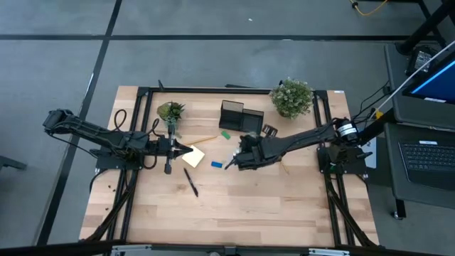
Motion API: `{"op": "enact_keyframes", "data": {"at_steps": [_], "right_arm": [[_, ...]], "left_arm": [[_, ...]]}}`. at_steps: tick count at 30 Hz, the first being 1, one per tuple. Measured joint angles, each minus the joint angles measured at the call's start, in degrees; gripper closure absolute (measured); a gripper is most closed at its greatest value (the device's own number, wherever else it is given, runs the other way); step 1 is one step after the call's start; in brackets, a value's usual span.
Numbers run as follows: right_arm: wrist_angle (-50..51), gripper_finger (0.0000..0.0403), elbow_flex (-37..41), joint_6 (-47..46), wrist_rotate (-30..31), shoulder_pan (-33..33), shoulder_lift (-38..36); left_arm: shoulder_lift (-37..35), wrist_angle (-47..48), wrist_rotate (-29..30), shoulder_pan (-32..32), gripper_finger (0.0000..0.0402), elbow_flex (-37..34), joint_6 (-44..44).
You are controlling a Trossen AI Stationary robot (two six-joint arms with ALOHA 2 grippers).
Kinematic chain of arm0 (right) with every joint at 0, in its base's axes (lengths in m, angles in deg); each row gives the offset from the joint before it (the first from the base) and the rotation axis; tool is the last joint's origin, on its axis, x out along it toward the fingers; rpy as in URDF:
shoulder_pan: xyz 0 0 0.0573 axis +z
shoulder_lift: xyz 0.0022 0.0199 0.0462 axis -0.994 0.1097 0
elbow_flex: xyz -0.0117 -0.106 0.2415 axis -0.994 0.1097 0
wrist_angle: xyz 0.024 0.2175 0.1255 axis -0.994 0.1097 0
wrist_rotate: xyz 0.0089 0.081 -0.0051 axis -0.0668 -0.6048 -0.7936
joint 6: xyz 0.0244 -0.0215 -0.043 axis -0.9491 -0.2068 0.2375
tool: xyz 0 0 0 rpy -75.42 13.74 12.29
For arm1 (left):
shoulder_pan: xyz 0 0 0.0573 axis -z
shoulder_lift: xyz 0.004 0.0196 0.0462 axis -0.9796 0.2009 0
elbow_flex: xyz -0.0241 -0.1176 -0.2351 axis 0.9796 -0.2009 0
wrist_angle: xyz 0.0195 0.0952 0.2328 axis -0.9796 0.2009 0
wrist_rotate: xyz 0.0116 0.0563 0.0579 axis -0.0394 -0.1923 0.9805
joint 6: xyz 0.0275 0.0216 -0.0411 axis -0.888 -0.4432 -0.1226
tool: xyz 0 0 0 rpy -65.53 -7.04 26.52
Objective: Pick and place office supplies into organizer
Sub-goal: Put the green scissors into the black desk organizer
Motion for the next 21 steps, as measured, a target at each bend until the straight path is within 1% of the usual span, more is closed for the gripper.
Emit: {"op": "enact_keyframes", "data": {"at_steps": [5,12,15,21], "right_arm": [[2.66,0.0381,-4.75,4.55,9.46,-0.55,-0.05],[1.97,0.0381,-10.36,17.69,21.08,-4.83,-0.12],[1.30,0.0381,-11.96,23.23,24.27,-7.33,-0.13],[-4.98,0.0381,-12.26,37.61,28.76,-12.06,-0.16]], "left_arm": [[0.00,0.00,0.00,0.00,0.0399,0.00,0.01],[-0.02,0.00,0.00,0.00,0.0399,0.00,0.01],[0.00,0.00,0.00,0.00,0.0399,0.00,0.01],[0.00,0.00,0.00,0.00,0.0399,0.00,-0.45]]}}
